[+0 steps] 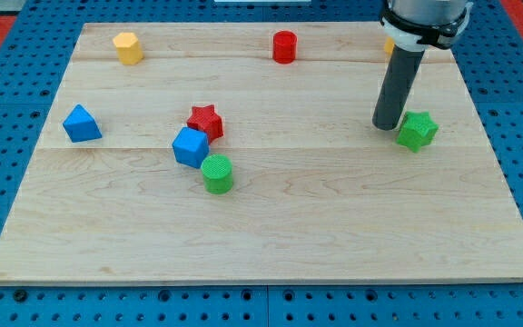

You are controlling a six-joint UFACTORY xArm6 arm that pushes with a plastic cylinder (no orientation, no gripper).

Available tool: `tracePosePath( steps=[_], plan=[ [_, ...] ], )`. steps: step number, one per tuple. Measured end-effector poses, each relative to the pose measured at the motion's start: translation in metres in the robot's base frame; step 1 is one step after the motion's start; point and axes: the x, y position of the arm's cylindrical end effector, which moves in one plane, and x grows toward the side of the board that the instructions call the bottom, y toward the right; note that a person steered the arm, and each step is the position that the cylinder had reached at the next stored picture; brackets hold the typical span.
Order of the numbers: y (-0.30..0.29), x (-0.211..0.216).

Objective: Push the green circle towards bottom left

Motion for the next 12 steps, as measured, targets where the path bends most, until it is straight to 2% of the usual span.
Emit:
tracePosePath(
  steps=[4,9,11,12],
  plan=[
    [-0.017,0.0],
    [-0.188,0.038],
    [-0.215,0.043],
    [-0.222,0.065]
  ],
)
